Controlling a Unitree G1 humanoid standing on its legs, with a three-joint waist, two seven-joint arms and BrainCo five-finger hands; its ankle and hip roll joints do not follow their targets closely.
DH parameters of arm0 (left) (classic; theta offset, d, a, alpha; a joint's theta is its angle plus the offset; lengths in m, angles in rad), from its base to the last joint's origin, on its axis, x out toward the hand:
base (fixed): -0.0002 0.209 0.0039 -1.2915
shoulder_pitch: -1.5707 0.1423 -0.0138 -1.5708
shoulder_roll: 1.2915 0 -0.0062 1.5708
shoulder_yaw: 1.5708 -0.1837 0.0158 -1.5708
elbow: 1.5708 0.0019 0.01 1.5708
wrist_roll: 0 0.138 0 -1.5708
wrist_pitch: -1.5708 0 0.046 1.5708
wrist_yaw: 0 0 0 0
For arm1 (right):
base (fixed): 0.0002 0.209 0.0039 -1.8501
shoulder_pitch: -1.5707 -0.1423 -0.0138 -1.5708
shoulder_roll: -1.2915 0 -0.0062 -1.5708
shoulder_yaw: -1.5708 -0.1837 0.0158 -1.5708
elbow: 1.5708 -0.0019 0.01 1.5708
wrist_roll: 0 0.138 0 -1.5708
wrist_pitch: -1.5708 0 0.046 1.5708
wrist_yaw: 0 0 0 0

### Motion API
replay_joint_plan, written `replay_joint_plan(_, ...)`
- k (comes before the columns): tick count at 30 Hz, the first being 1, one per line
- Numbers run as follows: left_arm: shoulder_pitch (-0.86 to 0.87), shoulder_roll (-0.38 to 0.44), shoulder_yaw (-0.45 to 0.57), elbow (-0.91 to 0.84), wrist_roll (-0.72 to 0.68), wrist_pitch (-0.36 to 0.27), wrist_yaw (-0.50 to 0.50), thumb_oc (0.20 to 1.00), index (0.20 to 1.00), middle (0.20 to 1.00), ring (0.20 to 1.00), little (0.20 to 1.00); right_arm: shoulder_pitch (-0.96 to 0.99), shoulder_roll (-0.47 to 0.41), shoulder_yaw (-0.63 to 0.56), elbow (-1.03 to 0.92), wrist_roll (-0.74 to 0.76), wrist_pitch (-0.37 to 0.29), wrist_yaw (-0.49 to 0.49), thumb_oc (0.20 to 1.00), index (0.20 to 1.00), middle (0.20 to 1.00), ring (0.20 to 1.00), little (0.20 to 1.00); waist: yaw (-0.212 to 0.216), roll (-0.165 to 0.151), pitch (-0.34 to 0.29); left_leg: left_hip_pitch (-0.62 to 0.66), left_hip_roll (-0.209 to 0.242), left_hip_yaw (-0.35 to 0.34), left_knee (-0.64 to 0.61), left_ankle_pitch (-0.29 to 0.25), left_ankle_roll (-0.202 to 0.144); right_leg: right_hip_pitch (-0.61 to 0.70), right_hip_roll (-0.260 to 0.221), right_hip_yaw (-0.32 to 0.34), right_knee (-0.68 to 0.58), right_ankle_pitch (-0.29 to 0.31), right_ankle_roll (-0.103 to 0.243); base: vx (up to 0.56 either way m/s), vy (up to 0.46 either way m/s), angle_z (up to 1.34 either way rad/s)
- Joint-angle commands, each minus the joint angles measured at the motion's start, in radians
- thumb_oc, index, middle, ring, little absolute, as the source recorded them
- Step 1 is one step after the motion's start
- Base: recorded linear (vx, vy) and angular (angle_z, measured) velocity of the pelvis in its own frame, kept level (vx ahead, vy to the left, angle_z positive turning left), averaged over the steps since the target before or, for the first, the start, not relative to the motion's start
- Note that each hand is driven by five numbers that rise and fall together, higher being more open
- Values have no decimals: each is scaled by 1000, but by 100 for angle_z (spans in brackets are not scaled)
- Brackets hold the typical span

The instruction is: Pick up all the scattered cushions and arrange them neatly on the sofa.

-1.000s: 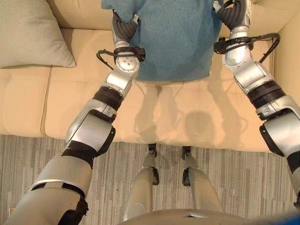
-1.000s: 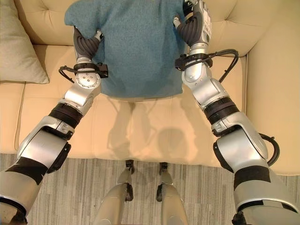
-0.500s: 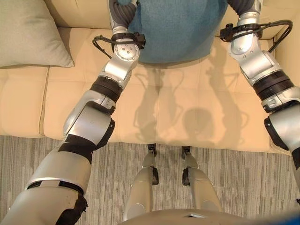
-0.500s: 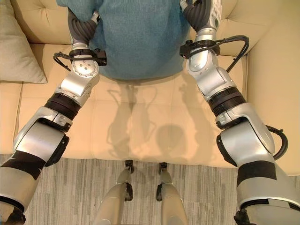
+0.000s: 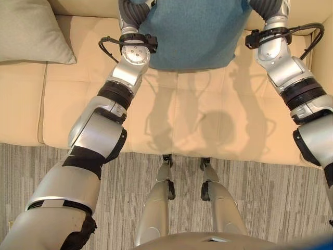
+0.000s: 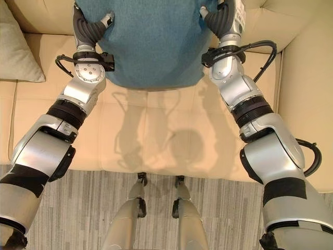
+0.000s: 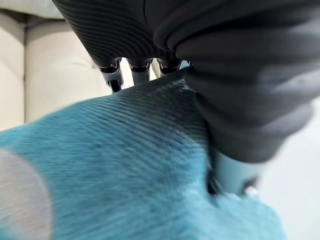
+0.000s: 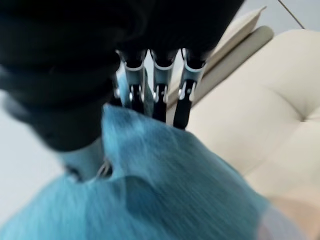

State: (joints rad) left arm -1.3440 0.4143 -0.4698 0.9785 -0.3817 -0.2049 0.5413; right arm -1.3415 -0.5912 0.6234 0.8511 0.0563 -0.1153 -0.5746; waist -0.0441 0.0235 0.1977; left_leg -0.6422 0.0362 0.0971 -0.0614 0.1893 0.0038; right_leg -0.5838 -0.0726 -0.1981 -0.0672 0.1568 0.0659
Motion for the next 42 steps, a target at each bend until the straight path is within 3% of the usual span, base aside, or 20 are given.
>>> replay_joint_plan(1, -113, 73, -63, 98, 14, -21, -65, 1000, 1000, 1000, 1000, 1000, -117, -15, 24, 83, -1, -19, 53, 1000, 1000, 1000, 1000, 1000, 30, -45, -11, 41, -2, 29, -26, -37, -134, 0, -58, -10, -7, -9, 106, -33, -15, -1)
replay_joint_plan(2, -106, 182, -75, 116, 20, -17, -111, 1000, 1000, 1000, 1000, 1000, -111, -110, 54, 115, 0, -13, 90, 1000, 1000, 1000, 1000, 1000, 35, -43, -14, 56, -1, 33, -26, -38, -138, 18, -62, -17, -9, -6, 111, -35, -6, 1)
replay_joint_plan(7, -1, 347, -36, 117, 39, -16, -148, 1000, 1000, 1000, 1000, 1000, 42, -275, -12, 145, 26, -10, 134, 1000, 1000, 1000, 1000, 1000, 37, -43, -37, 101, -2, 35, -26, -53, -138, 67, -68, -31, -13, -9, 115, -11, 3, 7)
replay_joint_plan(8, 1, 347, -37, 116, 40, -15, -147, 1000, 1000, 1000, 1000, 1000, 46, -275, -14, 143, 25, -9, 133, 1000, 1000, 1000, 1000, 1000, 38, -43, -38, 102, -2, 35, -26, -54, -138, 68, -68, -31, -13, -9, 115, 9, -6, 7)
replay_joint_plan(9, 91, 382, 8, 45, 58, -21, -152, 1000, 1000, 1000, 1000, 1000, 147, -322, -80, 117, 33, -16, 143, 1000, 1000, 1000, 1000, 1000, 37, -47, -44, 128, -1, 36, -26, -62, -137, 97, -70, -37, -15, -14, 116, 12, -20, 8)
replay_joint_plan(11, 327, 406, 120, -135, 88, -32, -165, 1000, 1000, 1000, 1000, 1000, 399, -336, -235, -3, 14, -21, 161, 1000, 1000, 1000, 1000, 1000, 33, -54, -55, 184, 2, 38, -26, -81, -132, 158, -72, -47, -18, -22, 114, 43, -34, 10)
replay_joint_plan(14, 653, 357, 268, -332, 108, -36, -196, 1000, 1000, 1000, 1000, 1000, 739, -281, -430, -170, -24, -25, 194, 1000, 1000, 1000, 1000, 1000, 29, -65, -75, 255, 6, 43, -26, -100, -129, 233, -73, -56, -20, -37, 112, 76, -28, 15)
replay_joint_plan(15, 952, 279, 364, -473, 131, -28, -255, 1000, 1000, 1000, 1000, 1000, 994, -191, -538, -274, -82, -30, 242, 1000, 1000, 1000, 1000, 1000, 26, -70, -87, 316, 9, 46, -26, -111, -123, 299, -72, -64, -20, -52, 111, 61, -21, 5)
replay_joint_plan(17, 1051, 257, 393, -509, 142, -22, -289, 1000, 1000, 1000, 1000, 1000, 1071, -164, -565, -291, -111, -25, 259, 1000, 1000, 1000, 1000, 1000, 25, -69, -92, 341, 9, 47, -26, -120, -118, 321, -72, -64, -20, -57, 110, 61, -5, 5)
replay_joint_plan(18, 1203, 205, 424, -510, 156, -11, -342, 1000, 1000, 1000, 1000, 1000, 1189, -84, -608, -315, -100, -37, 295, 1000, 1000, 1000, 1000, 1000, 22, -69, -104, 379, 13, 48, -26, -129, -113, 357, -72, -65, -20, -67, 110, 48, 9, 5)
replay_joint_plan(19, 1205, 205, 425, -512, 156, -10, -342, 1000, 1000, 1000, 1000, 1000, 1191, -84, -609, -317, -101, -36, 295, 1000, 1000, 1000, 1000, 1000, 21, -69, -106, 376, 12, 47, -26, -125, -113, 354, -74, -66, -20, -64, 110, 39, 13, 1)
replay_joint_plan(22, 1450, 57, 453, -404, 184, 33, -433, 1000, 1000, 1000, 1000, 1000, 1365, 63, -626, -280, -137, -41, 352, 1000, 1000, 1000, 1000, 1000, 22, -64, -117, 467, 16, 61, -26, -145, -96, 435, -60, -65, -16, -88, 100, 0, 0, 0)
replay_joint_plan(25, 1503, -46, 426, -216, 235, 67, -457, 1000, 1000, 1000, 1000, 1000, 1401, 148, -607, -156, -138, -40, 361, 1000, 1000, 1000, 1000, 1000, 25, -61, -126, 515, 24, 68, -26, -151, -89, 479, -48, -61, -13, -105, 92, -27, -15, -4)
replay_joint_plan(27, 1504, -68, 414, -156, 254, 74, -461, 1000, 1000, 1000, 1000, 1000, 1401, 168, -605, -118, -127, -39, 359, 1000, 1000, 1000, 1000, 1000, 25, -61, -127, 524, 27, 69, -26, -151, -89, 491, -44, -60, -13, -109, 89, -49, -38, -3)
replay_joint_plan(29, 1472, -109, 348, 30, 374, 94, -458, 1000, 1000, 1000, 1000, 1000, 1392, 216, -573, 41, -94, -30, 357, 1000, 1000, 1000, 1000, 1000, 22, -57, -134, 556, 43, 71, -26, -151, -96, 525, -25, -52, -17, -132, 76, -103, -85, -4)
replay_joint_plan(35, 1440, -129, 355, 97, 381, 98, -430, 1000, 1000, 1000, 1000, 1000, 1382, 241, -527, 194, -104, -7, 362, 1000, 1000, 1000, 1000, 1000, 33, -53, -122, 567, 68, 58, -17, -133, -106, 543, 6, -38, -20, -164, 54, -117, -97, 0)
replay_joint_plan(36, 1425, -131, 351, 96, 373, 98, -419, 1000, 1000, 1000, 1000, 1000, 1378, 241, -528, 216, -90, -5, 358, 1000, 1000, 1000, 1000, 1000, 36, -62, -99, 522, 76, 40, 74, -139, -110, 542, 3, -37, -20, -165, 46, -384, -94, 4)
replay_joint_plan(37, 1406, -131, 345, 103, 373, 98, -414, 1000, 1000, 1000, 1000, 1000, 1369, 237, -515, 238, -90, -3, 358, 1000, 1000, 1000, 1000, 1000, 37, -82, -76, 496, 64, 25, 180, -213, -102, 529, -14, -43, -20, -148, 40, -405, -86, 10)
replay_joint_plan(40, 1401, -149, 348, 141, 376, 100, -409, 1000, 1000, 1000, 1000, 1000, 1362, 240, -495, 271, -117, 2, 369, 1000, 1000, 1000, 1000, 1000, 21, -97, -91, 537, 34, 17, 277, -323, -85, 510, -34, -50, -20, -121, 36, -217, 16, 25)
replay_joint_plan(42, 1391, -159, 344, 156, 377, 97, -410, 1000, 1000, 1000, 1000, 1000, 1356, 241, -477, 281, -141, 4, 377, 1000, 1000, 1000, 1000, 1000, 10, -87, -105, 593, 23, 11, 254, -351, -88, 494, -33, -52, -18, -108, 40, -103, 88, 20)
